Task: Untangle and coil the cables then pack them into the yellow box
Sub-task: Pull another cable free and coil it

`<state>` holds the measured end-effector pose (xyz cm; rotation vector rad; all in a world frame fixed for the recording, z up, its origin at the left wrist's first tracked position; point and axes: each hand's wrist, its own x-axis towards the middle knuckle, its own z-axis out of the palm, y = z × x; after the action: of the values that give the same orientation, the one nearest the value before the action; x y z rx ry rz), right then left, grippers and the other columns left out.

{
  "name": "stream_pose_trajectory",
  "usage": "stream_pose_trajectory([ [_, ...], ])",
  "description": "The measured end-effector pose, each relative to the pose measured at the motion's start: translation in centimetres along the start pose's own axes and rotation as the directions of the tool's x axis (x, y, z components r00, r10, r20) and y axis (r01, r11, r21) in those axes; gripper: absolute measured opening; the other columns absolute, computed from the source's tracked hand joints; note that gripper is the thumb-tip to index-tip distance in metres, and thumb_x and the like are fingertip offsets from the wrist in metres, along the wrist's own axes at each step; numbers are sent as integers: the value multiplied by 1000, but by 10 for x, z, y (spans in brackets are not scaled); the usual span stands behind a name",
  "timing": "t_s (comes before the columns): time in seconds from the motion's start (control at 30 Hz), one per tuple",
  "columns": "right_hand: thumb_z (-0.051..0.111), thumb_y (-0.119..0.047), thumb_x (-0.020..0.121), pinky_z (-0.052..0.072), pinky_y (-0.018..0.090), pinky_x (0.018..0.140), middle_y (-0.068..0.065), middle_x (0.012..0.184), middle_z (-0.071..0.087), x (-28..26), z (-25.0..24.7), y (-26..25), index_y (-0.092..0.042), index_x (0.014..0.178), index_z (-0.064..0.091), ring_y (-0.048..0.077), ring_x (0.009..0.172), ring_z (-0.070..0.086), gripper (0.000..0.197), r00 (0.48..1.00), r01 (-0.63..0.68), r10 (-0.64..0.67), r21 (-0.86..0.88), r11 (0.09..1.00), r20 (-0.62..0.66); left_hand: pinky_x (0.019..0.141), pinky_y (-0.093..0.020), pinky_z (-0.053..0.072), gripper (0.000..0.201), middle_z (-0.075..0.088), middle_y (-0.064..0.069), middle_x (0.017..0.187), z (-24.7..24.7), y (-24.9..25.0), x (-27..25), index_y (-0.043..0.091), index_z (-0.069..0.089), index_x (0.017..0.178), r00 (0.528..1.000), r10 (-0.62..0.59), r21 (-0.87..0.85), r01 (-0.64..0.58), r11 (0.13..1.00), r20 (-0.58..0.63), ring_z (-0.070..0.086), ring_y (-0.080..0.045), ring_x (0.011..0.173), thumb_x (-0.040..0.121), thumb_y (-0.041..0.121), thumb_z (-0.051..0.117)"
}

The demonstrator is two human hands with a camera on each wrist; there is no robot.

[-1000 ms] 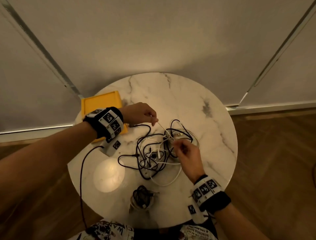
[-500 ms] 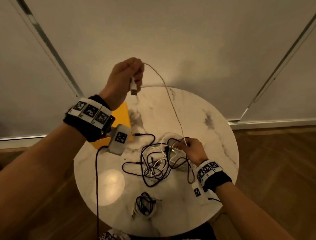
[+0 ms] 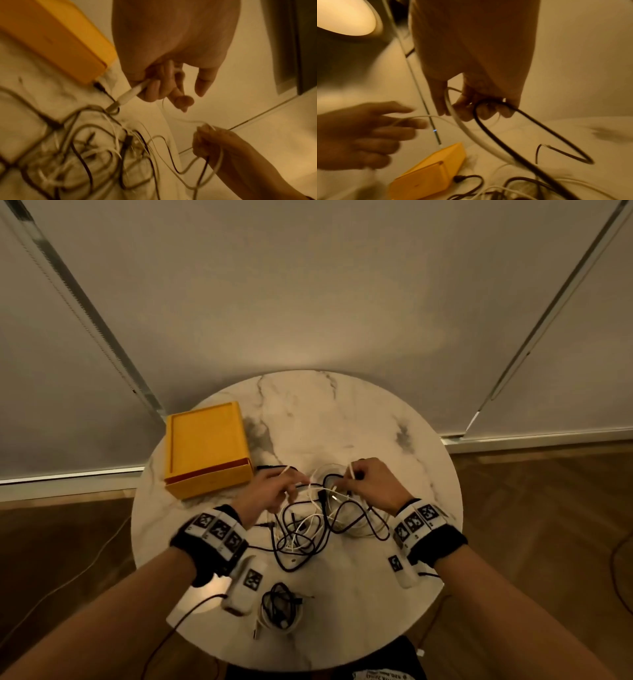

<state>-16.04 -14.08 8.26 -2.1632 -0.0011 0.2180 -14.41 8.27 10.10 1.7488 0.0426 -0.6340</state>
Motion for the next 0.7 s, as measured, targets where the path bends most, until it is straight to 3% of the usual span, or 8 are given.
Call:
stream_pose_trajectory([
  [0.07, 72, -21, 81, 34, 13, 52, -8, 58, 57, -8, 11, -14, -14, 70, 68, -3, 48, 49, 14, 990, 91, -90, -10, 996, 107, 40, -21, 17, 39, 53, -1, 60, 25, -2, 1, 6, 69, 101, 994, -95, -56, 98, 994, 51, 24, -9, 42, 91, 43, 59],
  [0.17, 75, -25, 79, 39, 10, 55, -10, 64, 59, -15, 23, -13, -21, 78, 66, -7, 56, 53, 10, 984, 158, -153, -47, 986, 96, 40, -20, 19, 48, 47, -4, 64, 53, -1, 4, 6, 68, 95, 992, -126, -107, 127, 986, 12, 28, -9, 42, 85, 52, 63],
  [0.33, 75, -30, 77, 49, 22, 75, -13, 94, 68, -26, 19, 16, -24, 110, 65, -1, 83, 62, 36, 987, 115, -113, -11, 993, 112, 38, -7, 31, 22, 62, 14, 53, 64, 6, 3, 6, 69, 110, 998, 61, -94, -64, 994, -28, 48, 6, 38, 92, 16, 63],
  [0.4, 73, -27, 79, 47, 23, 75, -14, 92, 67, -29, 18, 22, -25, 111, 63, -4, 81, 61, 33, 985, 133, -130, -14, 991, 116, 48, -2, 38, 22, 71, 5, 76, 70, 4, 2, 3, 69, 109, 991, 134, -49, -133, 990, 11, 57, 11, 50, 89, 11, 66],
  [0.47, 74, -23, 79, 49, 25, 81, -15, 107, 68, -31, 18, 20, -33, 120, 61, -2, 92, 62, 44, 974, 172, -177, 45, 984, 139, 61, -4, 44, 26, 71, -8, 96, 74, 0, 0, -3, 69, 109, 980, 197, -51, -198, 979, -21, 64, 11, 67, 83, 0, 69],
  [0.57, 79, -9, 75, 40, 13, 67, -25, 82, 63, -35, 13, 13, -45, 115, 61, -7, 68, 53, 57, 966, 172, -197, 156, 973, 165, 52, -8, 44, 22, 71, -3, 84, 74, -5, 2, -5, 70, 102, 976, 194, -118, -205, 972, -96, 66, 4, 65, 80, -8, 68],
  [0.63, 84, -8, 70, 37, 14, 62, -17, 71, 55, -38, 10, 13, -24, 110, 61, -8, 60, 49, 49, 956, 111, -150, 163, 980, 253, 49, -9, 43, 16, 70, 5, 71, 72, -6, 3, -2, 71, 97, 980, 173, -134, -185, 974, -98, 64, 0, 61, 83, -7, 65],
  [0.7, 86, -9, 66, 40, 15, 60, -11, 75, 54, -36, 5, 19, -19, 109, 57, -6, 60, 50, 53, 929, 60, -92, 100, 993, 358, 48, -9, 41, 13, 67, 13, 63, 67, -6, 5, 1, 70, 95, 982, 171, -100, -178, 979, -76, 61, 2, 59, 87, -6, 62],
])
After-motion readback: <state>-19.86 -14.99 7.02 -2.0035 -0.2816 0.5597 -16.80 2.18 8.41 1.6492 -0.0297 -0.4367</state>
